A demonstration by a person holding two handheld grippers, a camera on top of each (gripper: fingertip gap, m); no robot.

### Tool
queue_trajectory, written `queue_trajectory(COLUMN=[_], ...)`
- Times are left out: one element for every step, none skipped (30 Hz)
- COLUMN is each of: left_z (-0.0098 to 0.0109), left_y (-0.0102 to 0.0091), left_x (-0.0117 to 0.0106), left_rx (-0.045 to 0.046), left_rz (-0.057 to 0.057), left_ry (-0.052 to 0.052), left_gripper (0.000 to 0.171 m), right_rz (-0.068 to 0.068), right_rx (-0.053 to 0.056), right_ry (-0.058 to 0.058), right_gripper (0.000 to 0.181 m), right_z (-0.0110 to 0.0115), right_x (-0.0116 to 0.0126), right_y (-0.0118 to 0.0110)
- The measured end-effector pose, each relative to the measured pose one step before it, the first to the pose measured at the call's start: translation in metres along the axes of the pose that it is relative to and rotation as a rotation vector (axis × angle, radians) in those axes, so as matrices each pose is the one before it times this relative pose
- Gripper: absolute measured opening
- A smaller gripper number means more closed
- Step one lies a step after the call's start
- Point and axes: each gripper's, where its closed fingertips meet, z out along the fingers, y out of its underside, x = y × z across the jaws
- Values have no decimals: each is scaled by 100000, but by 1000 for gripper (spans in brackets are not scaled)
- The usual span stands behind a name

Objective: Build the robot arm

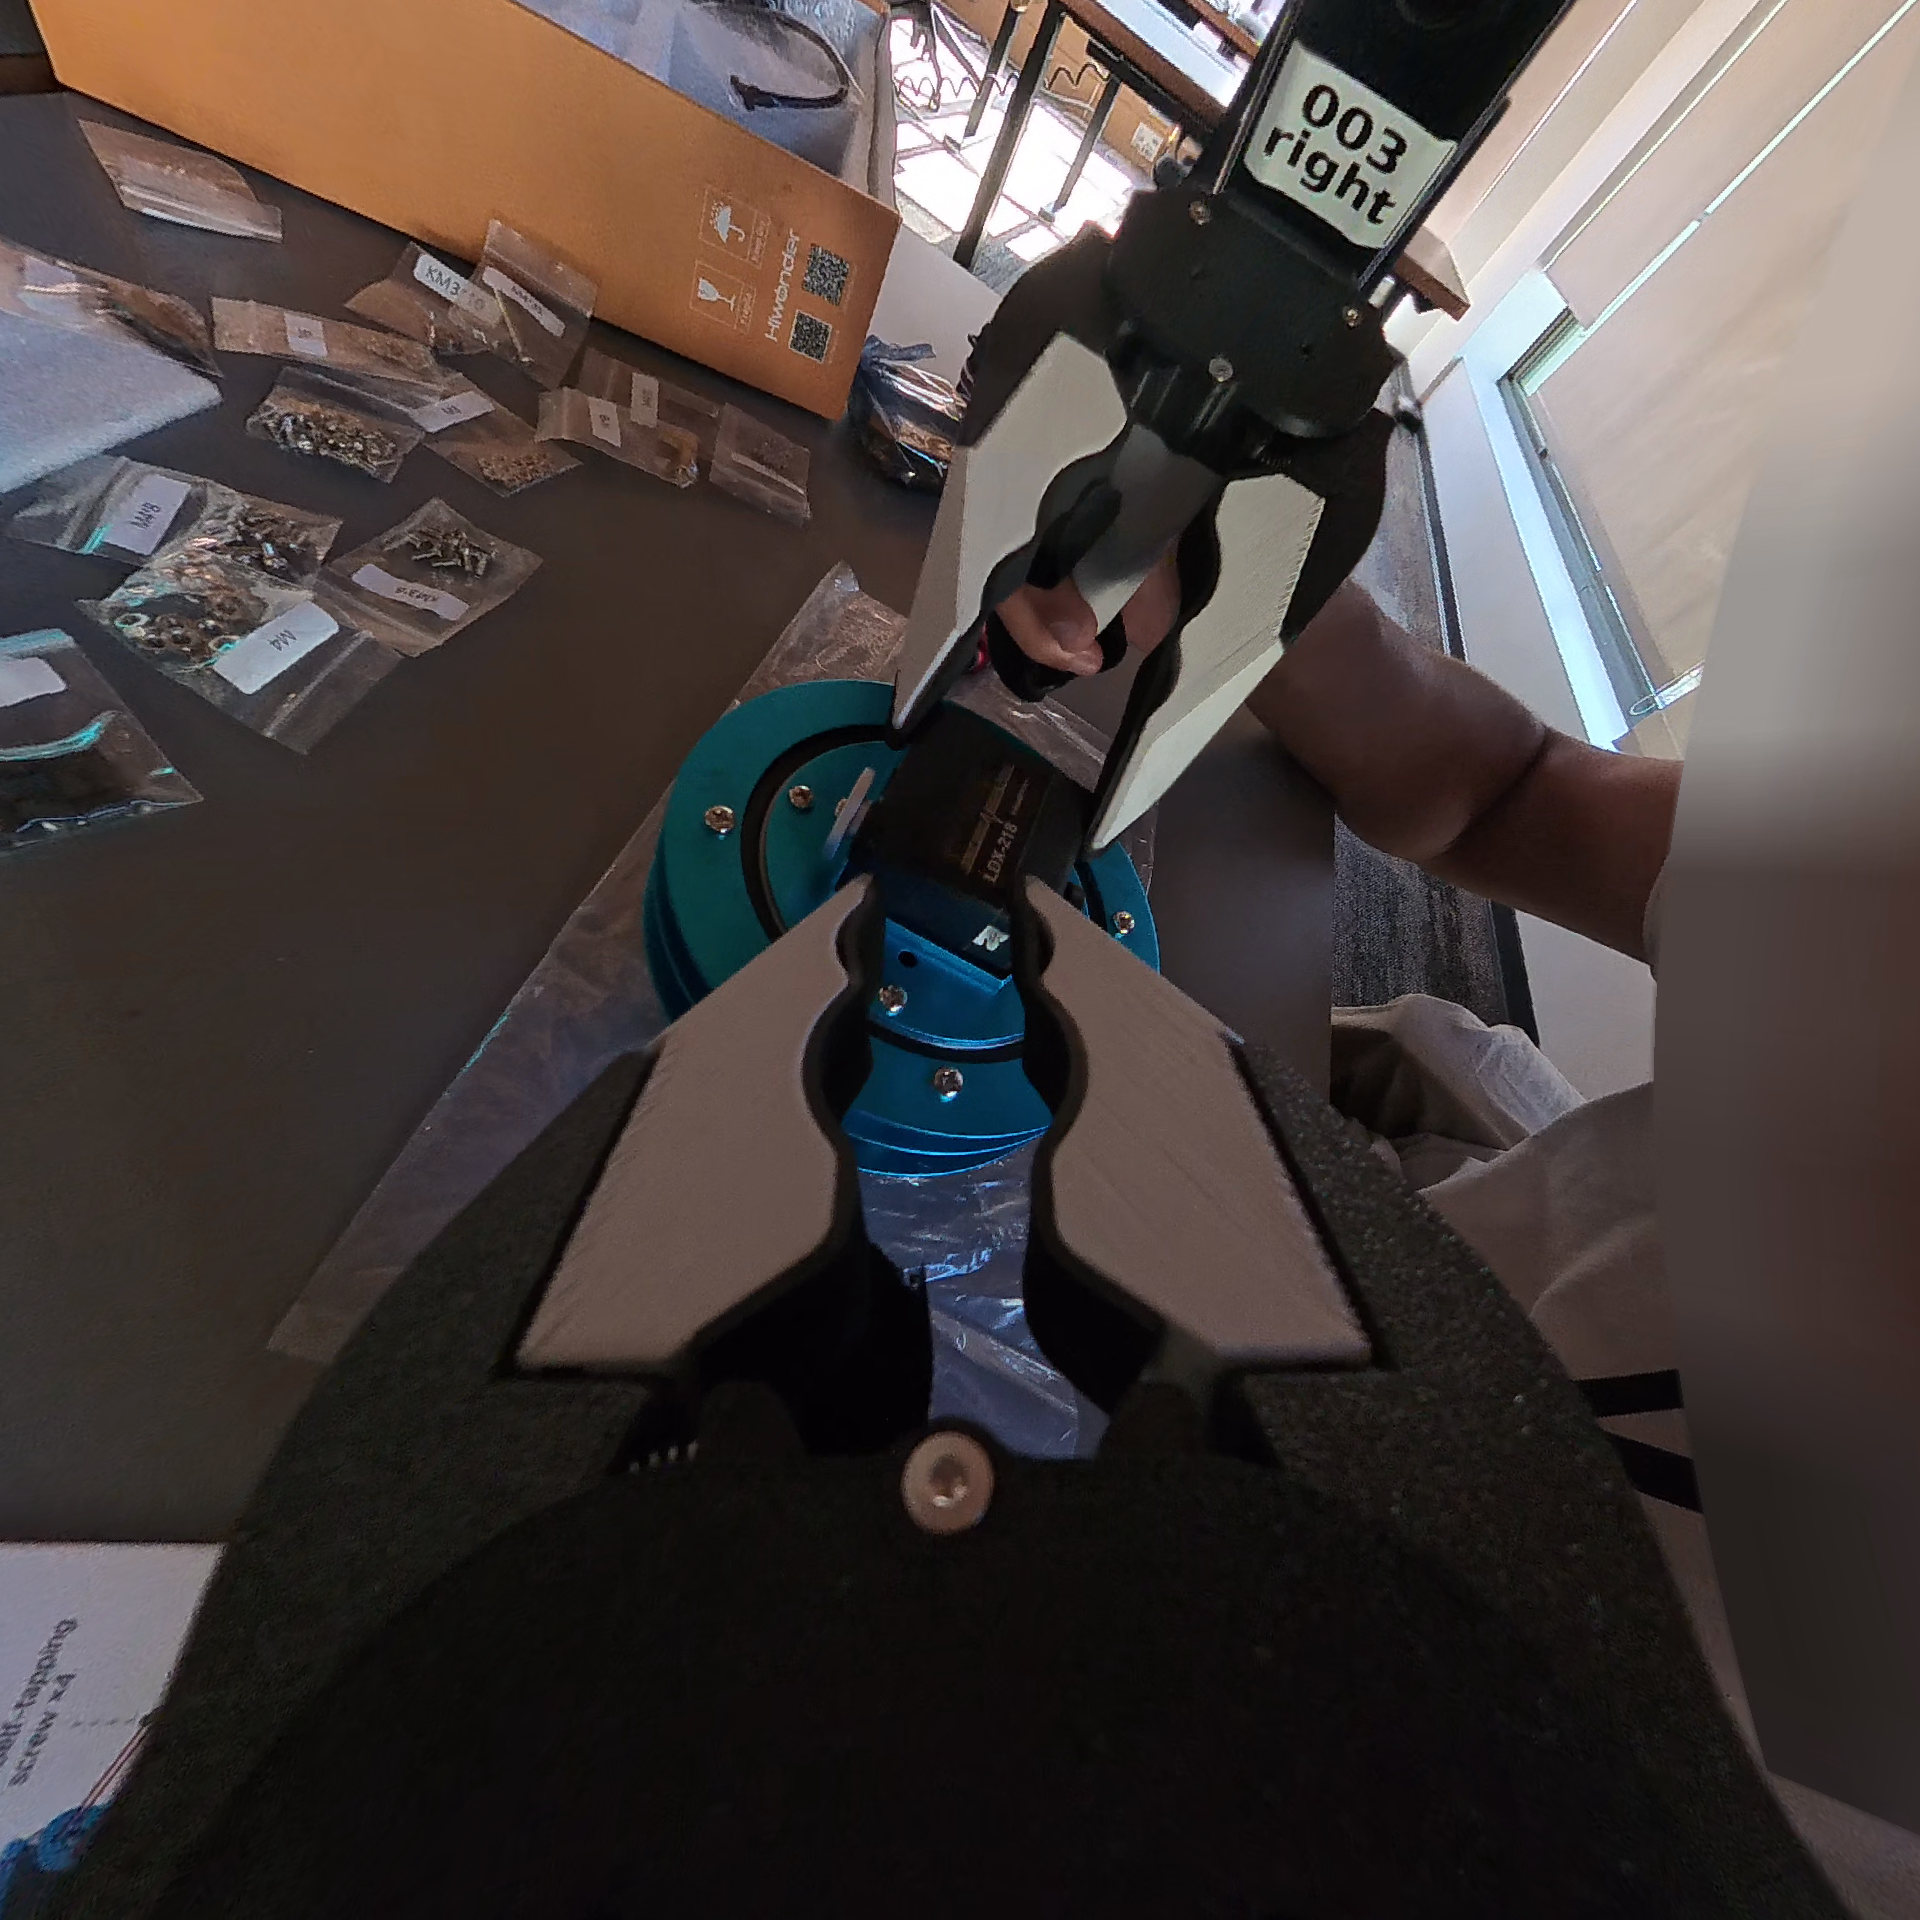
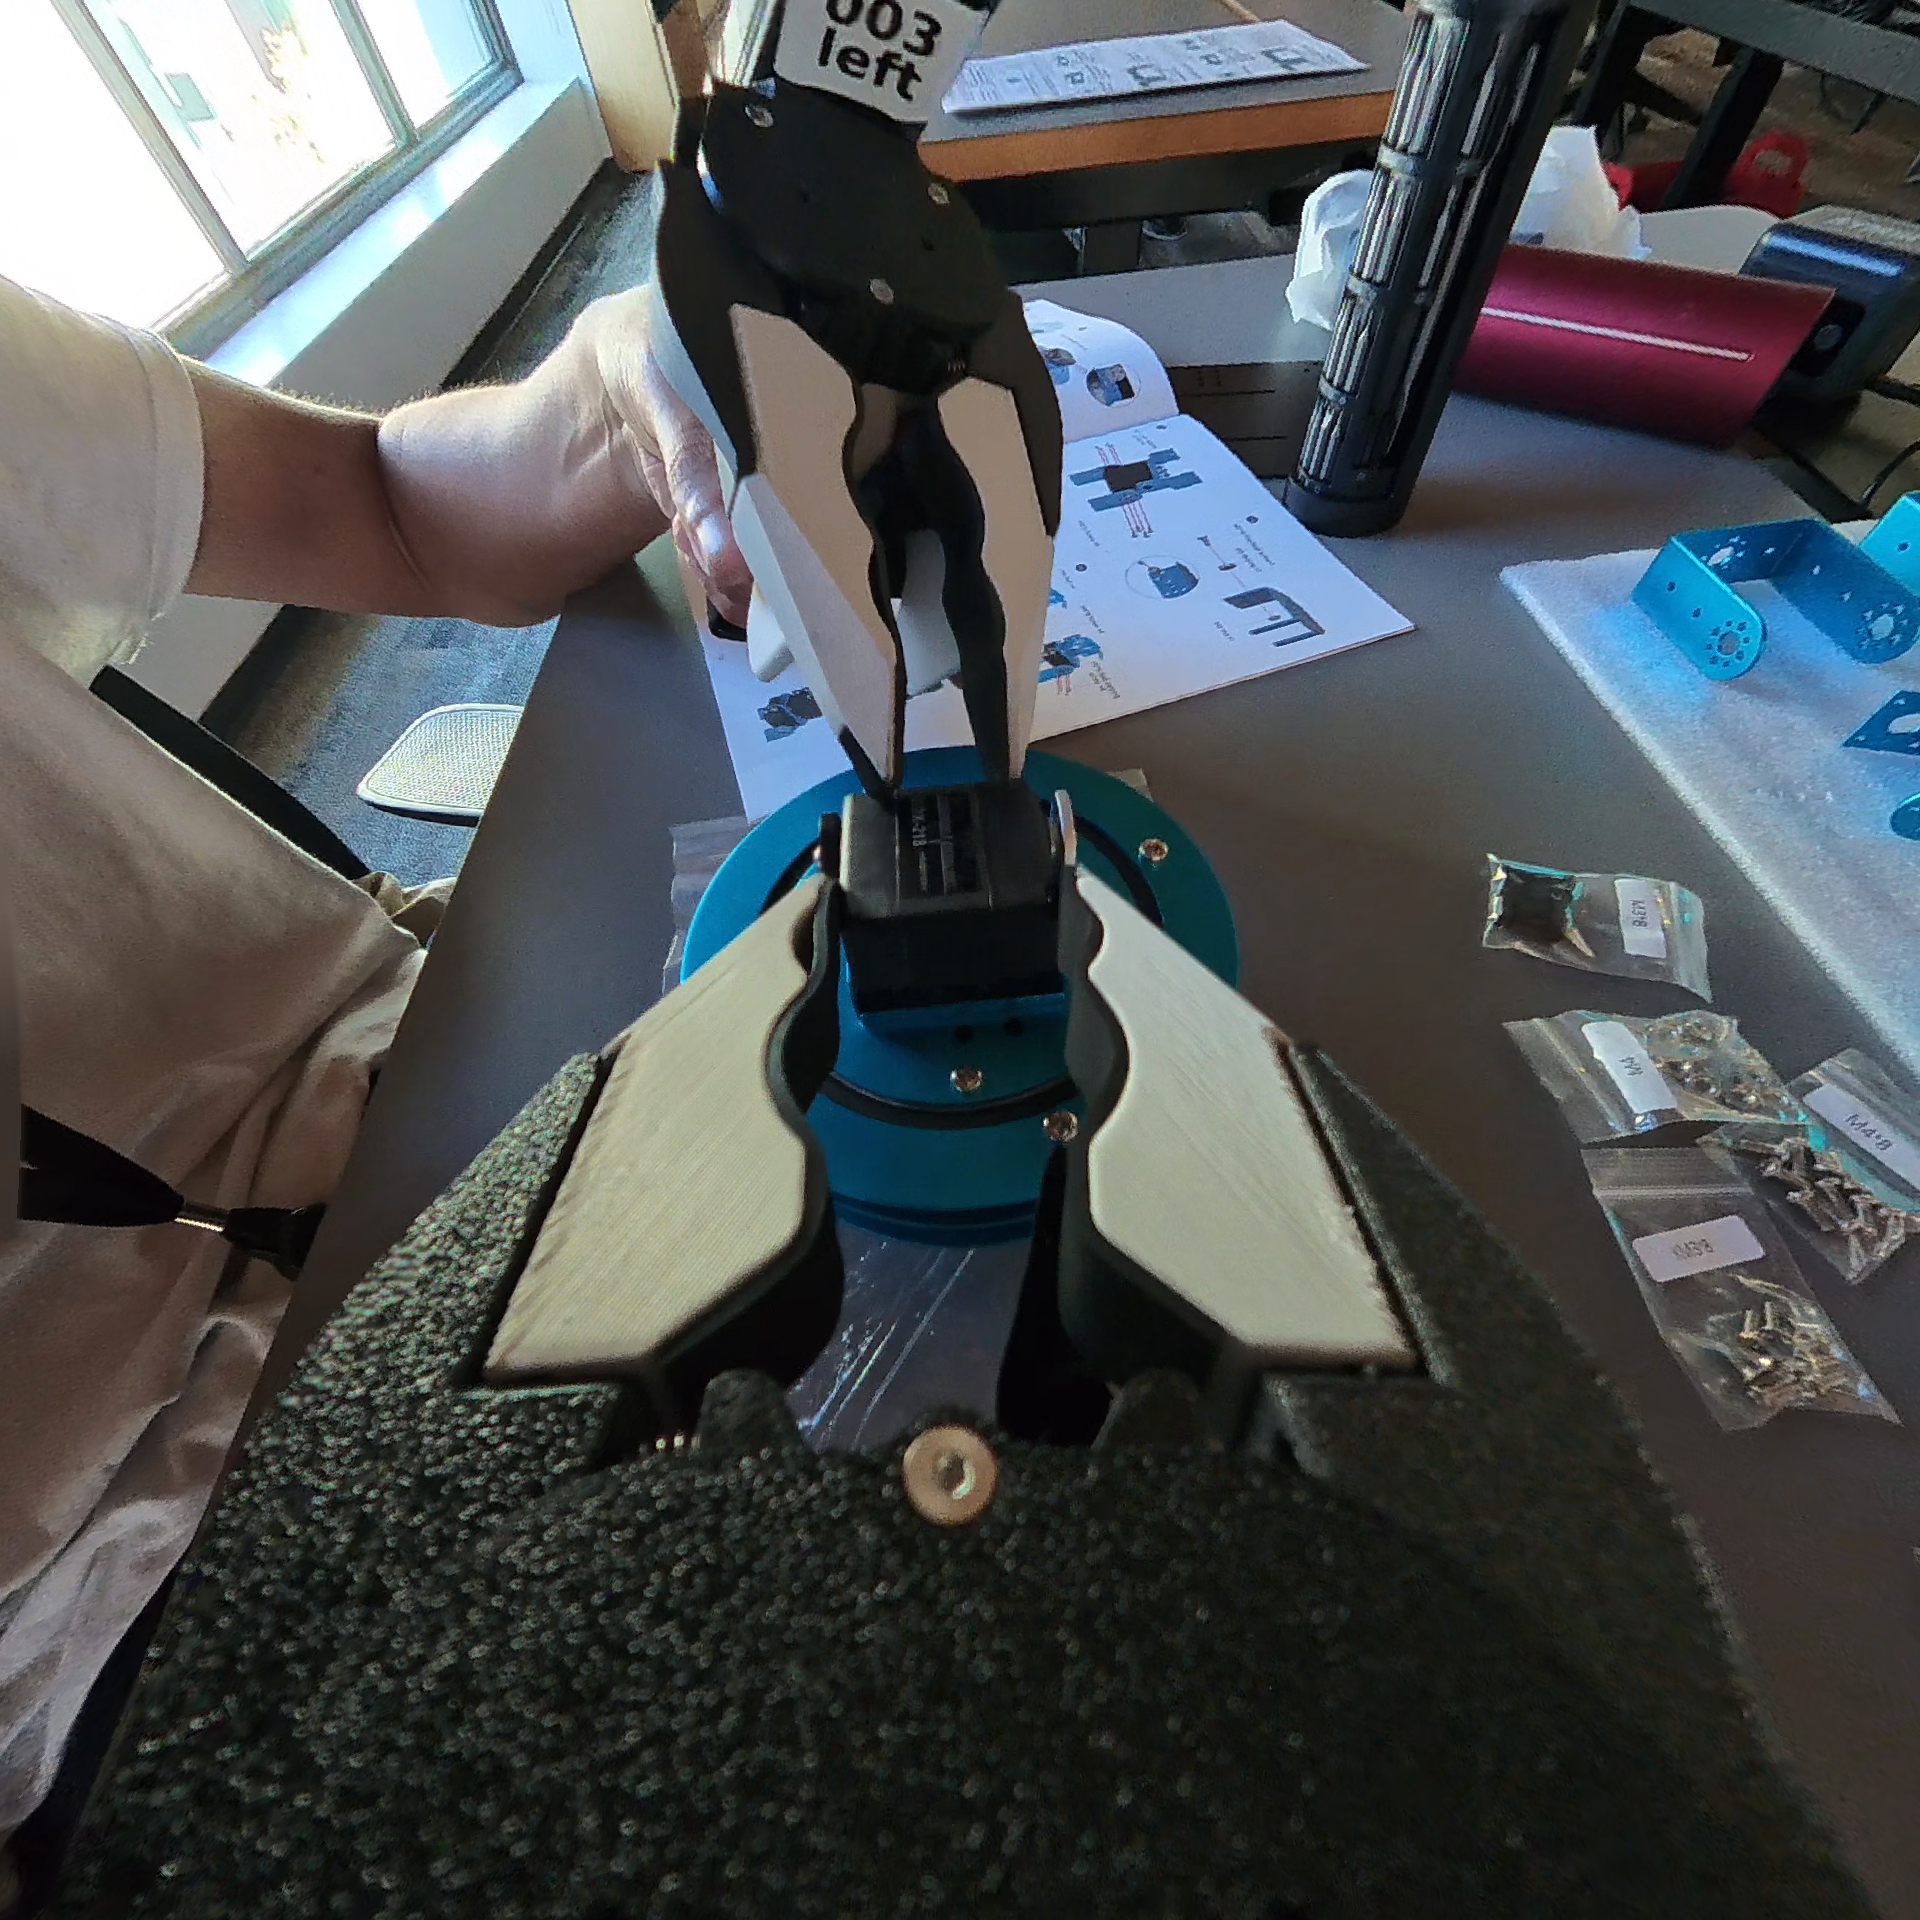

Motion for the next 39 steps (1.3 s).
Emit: queue_trajectory(left_z=[-8,2,-5,1,-9,-18,-7,3,4,12,4,-1,-4,14,7,24,31,49,53,70,40,21,-11,-27,-11,-20,-12,-15,-15,-15,-16,-22,-29,-49,-71,-107,-152,-200,-277], left_y=[-26,-26,-18,1,5,10,-1,1,-8,-8,-8,-4,-6,-6,3,12,17,6,-21,-13,3,5,-3,3,2,-1,6,-3,7,-4,-1,-5,10,28,21,-22,-66,-89,-148], left_x=[26,17,14,8,0,-5,4,-1,14,15,2,11,2,3,8,2,8,27,21,23,17,4,-1,-6,1,-8,1,-2,6,5,-1,-1,22,46,11,-41,-94,-125,-134], left_rx=[151,109,96,19,-9,10,4,10,59,62,59,69,44,62,95,65,-9,167,276,196,100,11,-28,-46,-83,-80,-84,-81,-52,-20,18,39,-63,-215,-129,191,508,650,1113], left_rz=[6,89,130,154,161,52,-82,-90,-60,-26,-6,-27,-58,-86,-126,-231,-225,-203,-357,-483,-392,-225,-95,50,154,228,266,324,297,221,152,85,38,130,248,293,181,-8,49], left_ry=[46,11,-27,-81,-84,-42,34,72,70,43,15,26,35,52,103,156,196,284,342,362,300,189,82,6,-70,-172,-228,-254,-217,-168,-165,-151,-15,135,44,-131,-337,-259,-69], left_gripper=[23,23,23,23,22,22,23,23,23,23,23,23,23,23,23,23,23,23,23,23,23,23,23,23,22,23,22,22,23,23,23,23,23,23,23,24,25,27,28], right_rz=[374,229,57,-87,-85,-56,-85,-283,-188,-31,93,162,120,24,61,-160,-260,-139,38,-57,36,123,57,21,-7,-19,117,15,-11,59,43,-86,-134,-198,-214,-144,-334,-736,-814], right_rx=[99,-59,-339,103,-85,-81,-89,-367,-501,-237,-59,-67,140,124,-89,13,136,-542,-550,-82,157,173,124,27,-19,-38,34,107,108,11,85,35,-159,-166,-102,-260,166,557,397], right_ry=[-297,-274,-101,92,93,94,80,95,81,43,-46,-143,-111,-50,-32,145,164,88,41,74,20,-46,-7,-41,-33,30,-6,27,-12,-83,-33,25,93,-47,-567,-719,-454,-123,1196], right_gripper=[40,40,41,41,41,41,41,41,41,41,41,41,41,41,41,41,41,41,41,41,41,41,41,41,41,41,41,41,41,41,41,41,41,41,43,45,48,49,50], right_z=[9,24,23,17,12,8,12,5,7,1,15,1,0,-5,-11,-29,-29,-24,-64,-62,-55,-9,16,30,7,1,-2,0,20,17,25,24,-14,-50,-99,-151,-238,-302,-306], right_x=[1,-3,4,1,-3,-9,-5,4,4,-5,7,2,3,5,0,-4,1,-4,5,-3,1,-6,6,-5,-12,10,-10,-2,1,-13,9,-6,-4,-26,-95,-124,-93,-49,181], right_y=[77,79,69,-17,-5,8,-4,52,53,27,20,37,-7,-2,14,-29,-43,72,55,5,-25,-5,11,5,10,-8,-14,-11,12,35,22,20,37,32,47,88,28,-17,-5])
